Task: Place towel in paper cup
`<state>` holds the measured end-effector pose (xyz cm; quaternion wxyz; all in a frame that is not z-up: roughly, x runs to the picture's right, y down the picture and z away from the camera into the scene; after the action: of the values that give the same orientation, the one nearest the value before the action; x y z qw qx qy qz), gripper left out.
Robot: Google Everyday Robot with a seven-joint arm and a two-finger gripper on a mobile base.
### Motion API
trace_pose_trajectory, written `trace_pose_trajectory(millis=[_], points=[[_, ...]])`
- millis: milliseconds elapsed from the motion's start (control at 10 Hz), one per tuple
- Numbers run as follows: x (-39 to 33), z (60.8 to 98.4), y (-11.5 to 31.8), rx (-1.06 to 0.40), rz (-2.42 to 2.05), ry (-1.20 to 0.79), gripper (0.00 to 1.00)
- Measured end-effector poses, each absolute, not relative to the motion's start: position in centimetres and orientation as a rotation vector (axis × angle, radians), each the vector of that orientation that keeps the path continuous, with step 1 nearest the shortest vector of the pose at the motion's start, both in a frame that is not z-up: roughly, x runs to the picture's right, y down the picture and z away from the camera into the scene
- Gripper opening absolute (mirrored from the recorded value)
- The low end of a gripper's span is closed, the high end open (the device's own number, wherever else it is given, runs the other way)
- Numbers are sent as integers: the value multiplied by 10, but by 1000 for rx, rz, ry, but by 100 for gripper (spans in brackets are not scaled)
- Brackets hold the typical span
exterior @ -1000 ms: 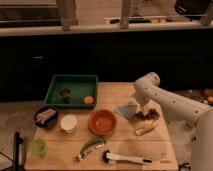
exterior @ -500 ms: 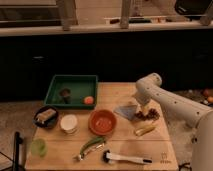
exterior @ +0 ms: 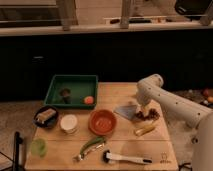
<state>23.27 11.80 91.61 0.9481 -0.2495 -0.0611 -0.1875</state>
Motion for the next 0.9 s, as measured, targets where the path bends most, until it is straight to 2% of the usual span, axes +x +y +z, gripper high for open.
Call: trace_pose_trajectory(millis=[300, 900], points=[[232, 915, 119, -511, -384, -125, 80], [208, 889, 117, -549, -449, -127, 80]])
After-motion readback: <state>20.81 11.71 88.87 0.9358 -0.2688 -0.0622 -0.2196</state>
